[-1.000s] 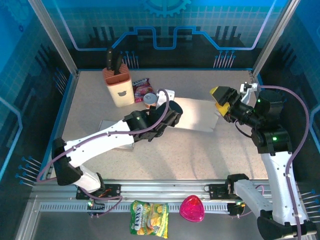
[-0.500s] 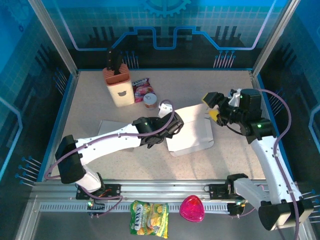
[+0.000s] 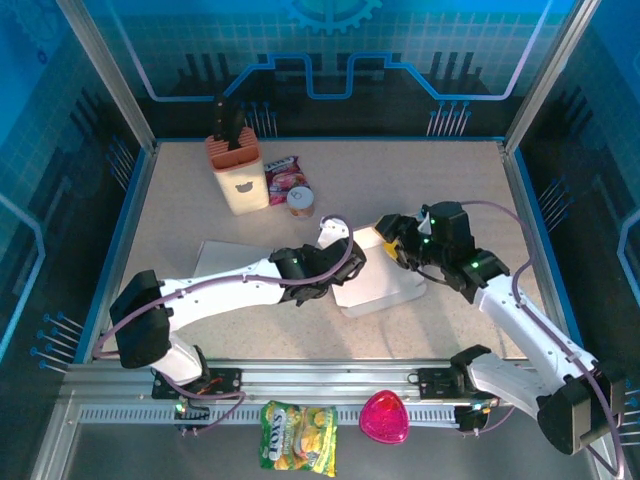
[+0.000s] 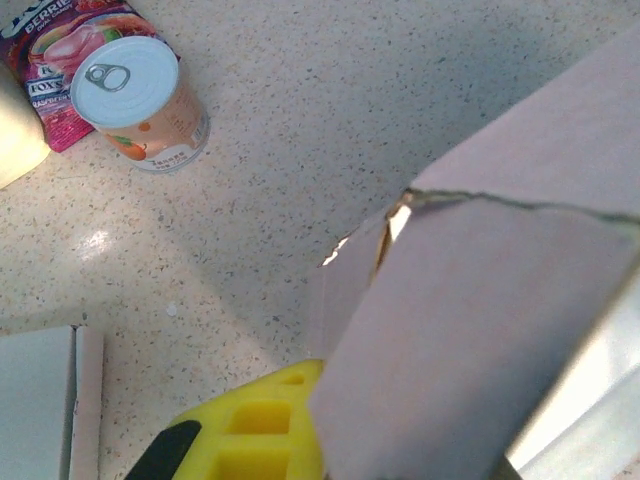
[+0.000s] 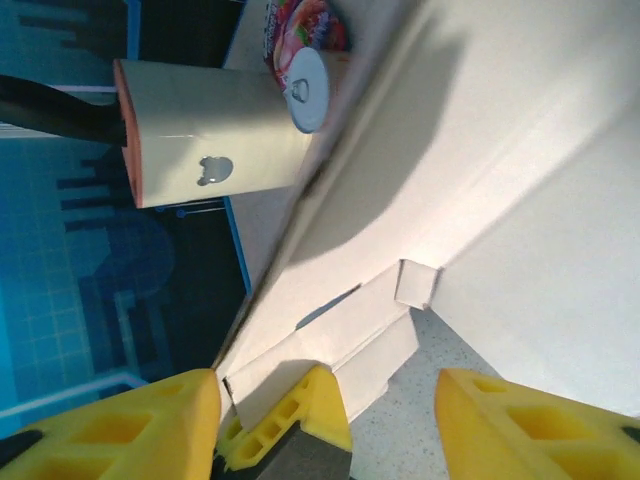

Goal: Fold the paper box

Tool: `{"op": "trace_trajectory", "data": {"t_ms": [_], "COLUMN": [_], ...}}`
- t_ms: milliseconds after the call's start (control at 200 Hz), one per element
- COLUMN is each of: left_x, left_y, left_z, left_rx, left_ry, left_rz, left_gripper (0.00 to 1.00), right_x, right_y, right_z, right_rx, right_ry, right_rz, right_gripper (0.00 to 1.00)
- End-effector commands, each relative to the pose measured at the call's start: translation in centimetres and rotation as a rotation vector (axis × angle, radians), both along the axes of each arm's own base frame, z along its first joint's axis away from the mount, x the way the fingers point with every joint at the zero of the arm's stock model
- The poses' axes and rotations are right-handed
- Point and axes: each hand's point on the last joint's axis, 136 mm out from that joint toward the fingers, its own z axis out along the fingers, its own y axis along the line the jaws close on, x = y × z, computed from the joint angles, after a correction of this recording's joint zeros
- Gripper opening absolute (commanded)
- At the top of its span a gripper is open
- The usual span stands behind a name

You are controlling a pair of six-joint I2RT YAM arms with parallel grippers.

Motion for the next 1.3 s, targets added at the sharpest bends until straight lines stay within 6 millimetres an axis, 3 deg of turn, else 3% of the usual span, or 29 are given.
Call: {"op": "trace_trajectory", "data": {"t_ms": [0,190,340,480,1005,1086,1231,1296], "left_x": [-0.1,-0.4,-0.7,-1.0,-1.5,-1.7,-2.2,-2.6], "left_y": [0.0,0.0,0.1,0.1,-0.5,-0.7,-0.1,0.6], "left_z": [1.1,0.9,0.6,0.4,-0.3,-0.6,-1.2,-1.3], "left_rx": [-0.03,-0.036,-0.042,-0.058,-0.075,-0.08,-0.094,-0.112], "left_ry": [-0.042,-0.041,-0.034,-0.025,0.004,0.014,0.024,0.027], "left_rz": [0.001,-0.004,-0.004,-0.004,-0.019,-0.032,-0.036,-0.031], "left_gripper": [0.0,0.0,0.0,0.0,0.0,0.0,0.0,0.18], "right_x": [1.7,2.4,2.8,2.9,3.4,3.4,3.4,3.6], "right_y": [-0.1,0.4,0.9,1.0,1.2,1.3,1.1,1.2], "right_z": [2.0,0.6,0.6,0.3,-1.1,-1.3,-2.4,-3.1], "right_rx": [0.061,0.076,0.093,0.089,0.092,0.091,0.081,0.095], "right_ry": [-0.073,-0.039,-0.041,-0.035,-0.015,-0.012,-0.013,-0.023], "right_rz": [-0.087,-0.09,-0.087,-0.093,-0.105,-0.106,-0.117,-0.119], "right_gripper": [0.53,0.48,0.48,0.35,0.09,0.0,0.0,0.0]}}
